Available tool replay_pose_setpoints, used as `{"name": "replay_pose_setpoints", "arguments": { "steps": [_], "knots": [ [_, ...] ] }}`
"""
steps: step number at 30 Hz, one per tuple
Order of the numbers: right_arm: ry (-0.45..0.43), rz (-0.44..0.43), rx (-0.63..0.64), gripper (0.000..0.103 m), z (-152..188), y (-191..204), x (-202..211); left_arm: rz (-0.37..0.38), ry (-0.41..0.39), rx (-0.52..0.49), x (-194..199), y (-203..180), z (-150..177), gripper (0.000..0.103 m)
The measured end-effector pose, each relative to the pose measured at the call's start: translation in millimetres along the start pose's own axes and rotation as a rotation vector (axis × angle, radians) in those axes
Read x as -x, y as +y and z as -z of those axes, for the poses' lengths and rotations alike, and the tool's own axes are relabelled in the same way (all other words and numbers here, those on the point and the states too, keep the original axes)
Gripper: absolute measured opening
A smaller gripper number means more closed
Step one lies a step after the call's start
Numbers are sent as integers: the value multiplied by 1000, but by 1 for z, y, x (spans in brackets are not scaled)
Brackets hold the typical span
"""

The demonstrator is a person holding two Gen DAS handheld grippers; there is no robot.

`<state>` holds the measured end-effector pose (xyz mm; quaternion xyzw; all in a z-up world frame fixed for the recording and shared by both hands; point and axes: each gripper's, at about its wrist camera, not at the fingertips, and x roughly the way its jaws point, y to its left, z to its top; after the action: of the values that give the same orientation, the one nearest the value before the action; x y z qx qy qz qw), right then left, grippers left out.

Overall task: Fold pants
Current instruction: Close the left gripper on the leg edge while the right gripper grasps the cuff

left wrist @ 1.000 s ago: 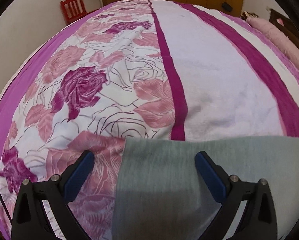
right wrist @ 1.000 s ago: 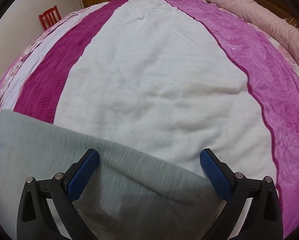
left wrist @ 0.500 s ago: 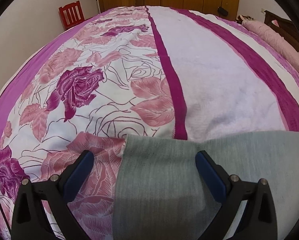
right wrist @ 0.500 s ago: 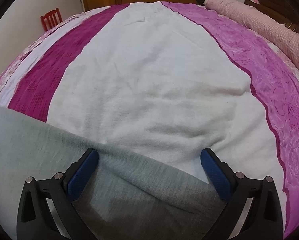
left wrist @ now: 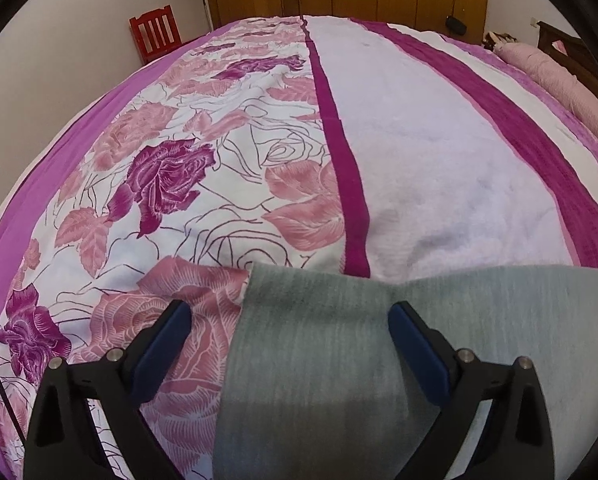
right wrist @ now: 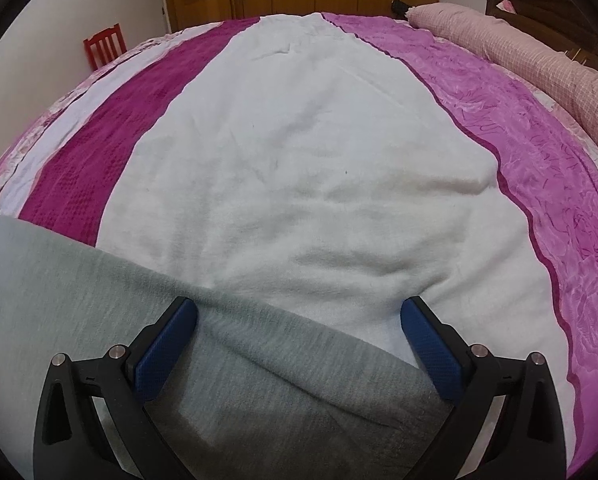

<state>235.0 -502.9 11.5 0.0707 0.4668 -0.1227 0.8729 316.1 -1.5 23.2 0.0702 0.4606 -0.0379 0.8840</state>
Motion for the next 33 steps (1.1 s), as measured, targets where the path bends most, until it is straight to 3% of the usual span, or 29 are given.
{"name": "replay_pose_setpoints", "arguments": {
  "steps": [5, 7, 9, 11, 13, 16, 18, 21, 26, 33],
  "knots": [
    [-22, 3, 4, 100, 3, 2, 3, -10, -23, -8, 7, -7, 3, 89],
    [-49, -6, 3, 93, 3, 1, 8, -11, -35, -28, 11, -12, 4, 77],
    [-71, -11, 0, 79, 4, 1, 12, -2, -44, -49, 15, -18, 5, 63],
    [-80, -9, 4, 73, 4, 2, 15, 0, -47, -58, 18, -22, 5, 50],
    [-84, -34, 17, 58, 3, 5, 17, 10, -44, -69, 21, -25, 4, 29],
    [-83, -48, 37, 34, 3, 11, 21, -8, -40, -76, 27, -24, 3, 17],
    [-76, -66, 36, 20, 3, 14, 24, -2, -39, -66, 31, -21, 3, 13],
    [-69, -93, 19, 8, 5, 13, 31, 20, -36, -42, 39, -14, 3, 8],
    [-60, -146, 14, 5, 10, 12, 47, 51, -54, -23, 57, -7, 5, 6],
    [-75, -137, 86, 5, 17, 25, 76, 83, -83, 9, 78, -3, 10, 5]
  ]
}}
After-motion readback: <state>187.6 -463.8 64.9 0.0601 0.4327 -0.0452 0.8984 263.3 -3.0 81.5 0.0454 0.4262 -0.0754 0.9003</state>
